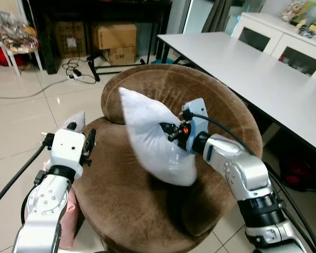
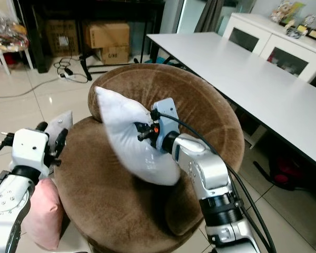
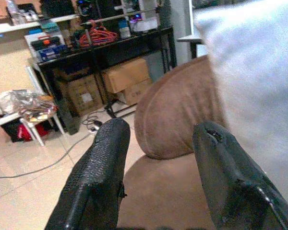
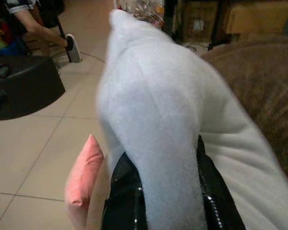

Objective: Move the pillow to the sofa from floor

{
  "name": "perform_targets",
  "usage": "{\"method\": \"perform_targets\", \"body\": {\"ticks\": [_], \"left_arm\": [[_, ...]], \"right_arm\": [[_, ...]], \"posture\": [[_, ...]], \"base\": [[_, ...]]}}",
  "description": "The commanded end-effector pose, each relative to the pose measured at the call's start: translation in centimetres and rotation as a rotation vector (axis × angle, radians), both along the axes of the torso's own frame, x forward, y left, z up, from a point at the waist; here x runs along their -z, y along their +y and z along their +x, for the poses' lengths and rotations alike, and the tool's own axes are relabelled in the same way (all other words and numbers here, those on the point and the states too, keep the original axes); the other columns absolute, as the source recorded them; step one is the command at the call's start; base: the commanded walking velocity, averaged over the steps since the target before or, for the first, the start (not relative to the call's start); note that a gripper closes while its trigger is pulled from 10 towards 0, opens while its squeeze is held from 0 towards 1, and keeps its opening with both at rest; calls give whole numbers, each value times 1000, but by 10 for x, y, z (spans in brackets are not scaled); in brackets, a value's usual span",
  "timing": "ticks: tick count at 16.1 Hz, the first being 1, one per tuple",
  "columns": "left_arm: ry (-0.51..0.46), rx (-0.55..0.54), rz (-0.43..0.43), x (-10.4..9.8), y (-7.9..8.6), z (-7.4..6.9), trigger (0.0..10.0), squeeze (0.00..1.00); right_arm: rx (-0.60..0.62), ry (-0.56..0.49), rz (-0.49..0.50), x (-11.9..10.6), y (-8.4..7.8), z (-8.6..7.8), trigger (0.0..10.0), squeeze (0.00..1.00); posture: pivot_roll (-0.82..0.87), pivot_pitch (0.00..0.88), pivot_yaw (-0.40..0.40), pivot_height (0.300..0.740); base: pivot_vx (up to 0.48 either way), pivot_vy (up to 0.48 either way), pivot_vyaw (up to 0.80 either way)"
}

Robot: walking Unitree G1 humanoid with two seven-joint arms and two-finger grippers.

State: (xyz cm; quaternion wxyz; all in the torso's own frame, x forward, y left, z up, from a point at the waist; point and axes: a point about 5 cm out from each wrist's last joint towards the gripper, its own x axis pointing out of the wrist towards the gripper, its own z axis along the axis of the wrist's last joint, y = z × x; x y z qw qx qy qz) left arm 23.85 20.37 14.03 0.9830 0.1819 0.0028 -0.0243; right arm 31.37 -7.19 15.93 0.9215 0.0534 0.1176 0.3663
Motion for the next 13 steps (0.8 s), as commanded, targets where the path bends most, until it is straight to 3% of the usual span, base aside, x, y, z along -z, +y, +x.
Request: {"method": "perform_targets", "body": {"ticks": [1, 3, 5, 8, 9, 10, 12, 13], "left_arm": [[9, 34, 9, 1, -5, 0, 10000, 0], [35, 56, 15, 3, -2, -1, 10000, 0], [115, 165, 34, 10, -3, -5, 10000, 0], [183, 239, 86, 16, 2, -11, 10000, 0], [206, 280, 90, 15, 5, -13, 10000, 0], [219, 301, 90, 15, 5, -15, 10000, 0], [251, 338, 100, 18, 4, -19, 10000, 0], [262, 353, 89, 20, 2, -21, 10000, 0]], "right_arm": [[-29, -42, 37, -15, 2, 4, 10000, 0], [-66, -27, 11, -14, 8, 7, 10000, 0], [-137, 6, -62, -11, 24, 9, 10000, 0], [-128, 159, 19, -12, 49, 21, 10000, 0], [1, 225, 141, -20, 56, 41, 10000, 0], [81, 256, 197, -22, 54, 51, 10000, 0], [255, 335, 314, -21, 38, 69, 10000, 0], [396, 423, 402, -12, 20, 77, 10000, 0]], "posture": [[91, 0, -146, 740], [88, 0, -136, 740], [73, 0, -111, 740], [74, 0, -98, 740], [75, 0, -94, 740], [77, 0, -93, 740], [85, 0, -97, 740], [84, 0, -99, 740]], "base": [[0, 0, 0], [0, 0, 0], [0, 0, 0], [0, 0, 0], [0, 0, 0], [0, 0, 0], [0, 0, 0], [0, 0, 0]]}}
